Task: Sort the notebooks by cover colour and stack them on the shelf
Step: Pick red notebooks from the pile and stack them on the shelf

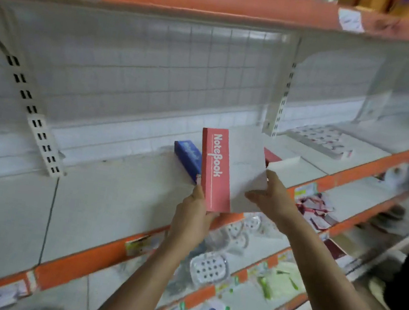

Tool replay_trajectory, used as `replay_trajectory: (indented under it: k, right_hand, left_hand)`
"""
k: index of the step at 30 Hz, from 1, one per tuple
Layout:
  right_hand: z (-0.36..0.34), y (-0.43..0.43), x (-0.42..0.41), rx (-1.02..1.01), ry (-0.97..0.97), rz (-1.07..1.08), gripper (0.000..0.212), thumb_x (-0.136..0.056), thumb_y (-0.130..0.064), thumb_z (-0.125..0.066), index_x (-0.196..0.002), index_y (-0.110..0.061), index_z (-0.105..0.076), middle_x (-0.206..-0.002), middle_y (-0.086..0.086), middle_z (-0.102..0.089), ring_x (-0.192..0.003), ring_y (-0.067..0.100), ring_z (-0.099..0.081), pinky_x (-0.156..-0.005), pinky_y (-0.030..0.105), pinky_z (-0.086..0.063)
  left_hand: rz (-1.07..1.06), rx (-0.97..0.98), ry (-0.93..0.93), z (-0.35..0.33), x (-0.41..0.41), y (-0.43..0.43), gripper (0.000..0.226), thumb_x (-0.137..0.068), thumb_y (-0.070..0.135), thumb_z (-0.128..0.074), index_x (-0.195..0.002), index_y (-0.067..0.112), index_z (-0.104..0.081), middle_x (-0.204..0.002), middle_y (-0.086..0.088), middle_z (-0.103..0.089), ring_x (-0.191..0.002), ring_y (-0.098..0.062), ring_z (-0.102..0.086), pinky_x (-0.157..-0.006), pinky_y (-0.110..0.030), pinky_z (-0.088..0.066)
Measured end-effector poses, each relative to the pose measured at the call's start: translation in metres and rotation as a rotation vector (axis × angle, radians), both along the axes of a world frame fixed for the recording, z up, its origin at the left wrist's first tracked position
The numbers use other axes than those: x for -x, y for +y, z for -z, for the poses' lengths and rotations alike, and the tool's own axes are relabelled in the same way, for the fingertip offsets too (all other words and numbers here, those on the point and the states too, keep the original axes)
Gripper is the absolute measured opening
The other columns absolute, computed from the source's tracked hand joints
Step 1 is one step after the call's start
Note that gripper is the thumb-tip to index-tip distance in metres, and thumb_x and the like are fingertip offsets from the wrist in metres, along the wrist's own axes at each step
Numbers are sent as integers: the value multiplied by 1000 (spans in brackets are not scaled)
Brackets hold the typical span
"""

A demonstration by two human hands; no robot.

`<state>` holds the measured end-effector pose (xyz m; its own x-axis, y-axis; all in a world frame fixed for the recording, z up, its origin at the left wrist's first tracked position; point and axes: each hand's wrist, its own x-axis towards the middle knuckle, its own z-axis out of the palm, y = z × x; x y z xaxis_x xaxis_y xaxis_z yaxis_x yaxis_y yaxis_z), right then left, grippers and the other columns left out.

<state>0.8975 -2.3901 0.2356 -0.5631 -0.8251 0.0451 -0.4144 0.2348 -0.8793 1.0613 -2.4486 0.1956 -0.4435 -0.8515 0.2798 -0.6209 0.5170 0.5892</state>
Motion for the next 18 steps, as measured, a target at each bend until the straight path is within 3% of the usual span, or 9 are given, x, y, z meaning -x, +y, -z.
replay_trajectory:
  k: [4,8,12,15,18]
  right_hand:
    - [0,8,54,-28,-16,5,71,-63,-24,-71,-127,-17,-42,-115,11,-61,-105,32,-59,-89,48,-51]
    - [0,-3,100,-28,-18,30,62,-76,-19,-70,-129,-13,-39,-119,15,-60,-108,33,-58,-90,46,-50]
    - [0,-26,145,-63,88,58,50,-88,-15,-60,-131,-4,-37,-126,17,-52,-114,32,-50,-80,31,-41]
    - [0,-47,180,-71,117,76,51,-89,-13,-58,-133,-1,-35,-131,18,-50,-119,32,-48,-88,33,-39]
    - [0,-66,209,-92,115,79,49,-88,-12,-58,-131,-1,-37,-128,18,-51,-116,33,-49,-84,32,-39]
  left_hand:
    - [11,-27,-30,3,52,6,56,-85,41,-64,-127,11,-43,-118,-10,-63,-106,-30,-60,-82,-35,-46]
    - [48,-18,-42,2,97,-6,54,-83,43,-66,-125,14,-48,-116,-4,-63,-104,-26,-61,-80,-30,-44]
    - [41,-21,-83,5,147,-29,55,-80,49,-67,-120,16,-50,-113,-6,-61,-104,-26,-58,-81,-33,-45]
    - [39,38,-118,7,184,-53,54,-78,53,-67,-117,16,-54,-111,-5,-61,-104,-25,-57,-81,-33,-44]
    - [28,35,-157,9,215,-74,52,-80,50,-67,-116,15,-54,-111,-6,-61,-104,-25,-56,-82,-34,-45]
